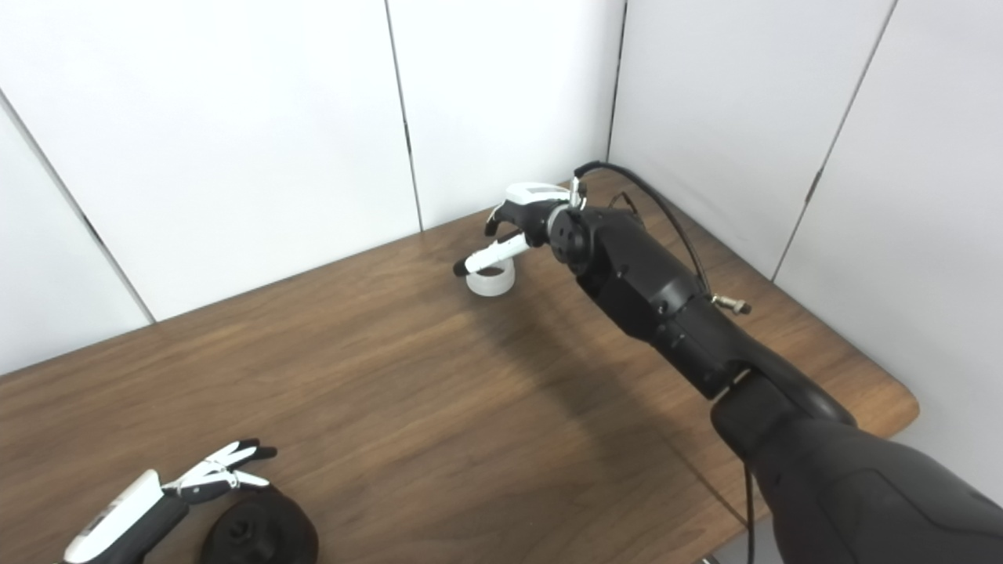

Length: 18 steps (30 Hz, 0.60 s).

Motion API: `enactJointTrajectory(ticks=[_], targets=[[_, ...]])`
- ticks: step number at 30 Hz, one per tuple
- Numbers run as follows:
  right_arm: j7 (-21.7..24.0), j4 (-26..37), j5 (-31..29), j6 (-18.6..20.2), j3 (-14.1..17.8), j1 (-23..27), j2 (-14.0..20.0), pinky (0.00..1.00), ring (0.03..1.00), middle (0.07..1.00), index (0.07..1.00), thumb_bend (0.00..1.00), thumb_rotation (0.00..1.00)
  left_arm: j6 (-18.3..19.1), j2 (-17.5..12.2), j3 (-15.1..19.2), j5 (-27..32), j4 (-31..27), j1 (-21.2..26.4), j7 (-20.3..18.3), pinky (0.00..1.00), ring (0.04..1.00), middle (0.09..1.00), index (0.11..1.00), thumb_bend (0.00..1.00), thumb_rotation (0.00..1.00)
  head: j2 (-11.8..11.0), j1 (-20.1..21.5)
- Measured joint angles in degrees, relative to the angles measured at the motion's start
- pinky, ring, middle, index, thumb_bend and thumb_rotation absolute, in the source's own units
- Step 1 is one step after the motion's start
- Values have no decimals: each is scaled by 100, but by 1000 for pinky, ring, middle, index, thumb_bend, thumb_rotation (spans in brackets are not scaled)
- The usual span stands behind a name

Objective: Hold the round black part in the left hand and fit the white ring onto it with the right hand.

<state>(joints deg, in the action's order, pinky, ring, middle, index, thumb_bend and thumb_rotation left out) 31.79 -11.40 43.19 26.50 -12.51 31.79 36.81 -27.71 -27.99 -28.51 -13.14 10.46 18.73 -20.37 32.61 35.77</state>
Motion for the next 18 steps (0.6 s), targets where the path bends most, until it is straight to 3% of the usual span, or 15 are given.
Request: enactJointTrajectory(ticks=[5, 10, 18], targets=[[129, -179, 9, 1, -40, 6, -6, 946, 965, 994, 923, 990, 754, 0, -1, 11, -1, -6, -1, 0, 783, 969, 920, 488, 521, 64, 9, -9], [154, -360, 9, 2, -77, 54, -10, 935, 956, 997, 971, 1000, 638, 0, -1, 15, -10, -10, -12, 0, 786, 971, 926, 488, 521, 65, 26, -44], [191, -501, 8, 2, -82, 115, -95, 939, 961, 1000, 964, 1000, 523, 0, -5, 17, -74, -59, -30, -4, 790, 970, 923, 488, 521, 67, 88, -97]])
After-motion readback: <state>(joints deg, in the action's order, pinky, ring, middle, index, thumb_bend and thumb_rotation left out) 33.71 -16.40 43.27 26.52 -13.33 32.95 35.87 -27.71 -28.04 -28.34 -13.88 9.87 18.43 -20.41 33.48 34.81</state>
